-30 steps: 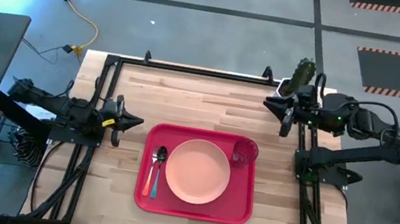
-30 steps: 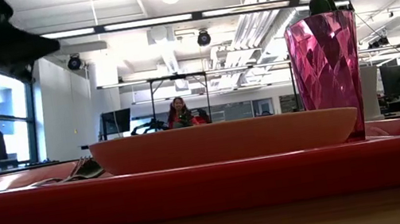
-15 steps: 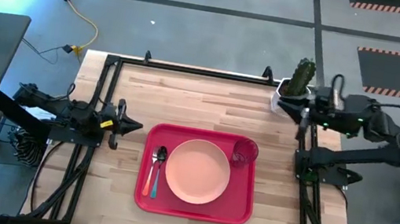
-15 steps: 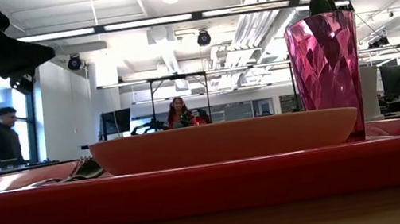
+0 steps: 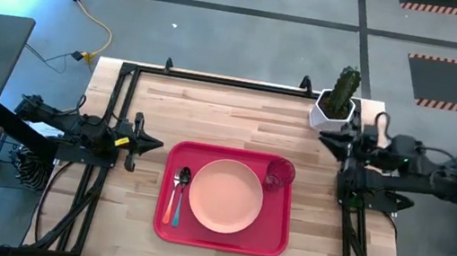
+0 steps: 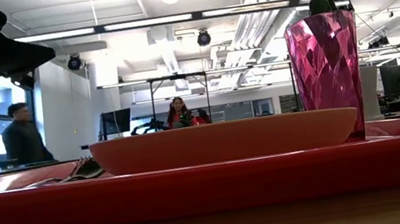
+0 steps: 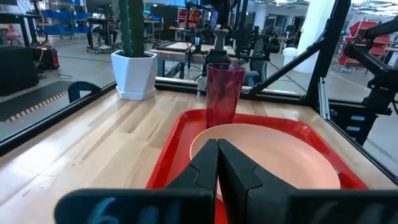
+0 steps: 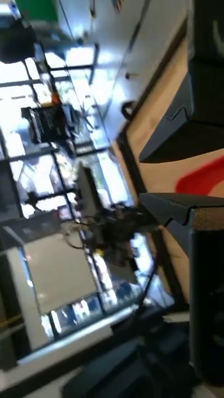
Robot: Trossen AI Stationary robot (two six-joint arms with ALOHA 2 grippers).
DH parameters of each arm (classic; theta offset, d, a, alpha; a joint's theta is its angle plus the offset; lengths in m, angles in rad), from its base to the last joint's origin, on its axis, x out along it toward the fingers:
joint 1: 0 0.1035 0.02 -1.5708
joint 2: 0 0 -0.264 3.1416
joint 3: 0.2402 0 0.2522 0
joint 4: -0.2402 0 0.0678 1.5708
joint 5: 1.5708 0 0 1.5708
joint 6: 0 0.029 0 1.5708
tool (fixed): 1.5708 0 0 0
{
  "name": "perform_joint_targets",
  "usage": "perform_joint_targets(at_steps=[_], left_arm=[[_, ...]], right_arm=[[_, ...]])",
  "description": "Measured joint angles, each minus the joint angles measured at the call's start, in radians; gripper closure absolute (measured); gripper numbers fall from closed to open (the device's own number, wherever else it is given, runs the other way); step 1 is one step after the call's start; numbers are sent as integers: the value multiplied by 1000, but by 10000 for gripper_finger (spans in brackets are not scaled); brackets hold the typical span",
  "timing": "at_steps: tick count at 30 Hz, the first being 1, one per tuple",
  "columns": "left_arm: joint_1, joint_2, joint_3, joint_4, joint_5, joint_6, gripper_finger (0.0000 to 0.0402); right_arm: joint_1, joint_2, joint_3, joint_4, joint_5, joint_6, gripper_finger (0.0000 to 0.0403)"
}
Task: Pick and place plate/cup/fork/spoon on tray
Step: Return to Home Position
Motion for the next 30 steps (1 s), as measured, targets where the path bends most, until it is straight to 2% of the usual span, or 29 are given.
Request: perform_joint_targets(at_steps=[7, 19, 30], left_arm=[[0, 0, 0, 0, 0, 1, 402], [0, 0, 0, 0, 0, 1, 401], [0, 0, 0, 0, 0, 1, 401]], right_arm=[[0, -97, -190, 48, -54, 52, 323], [0, -200, -403, 174, -199, 92, 323], [0, -266, -543, 237, -219, 144, 323]])
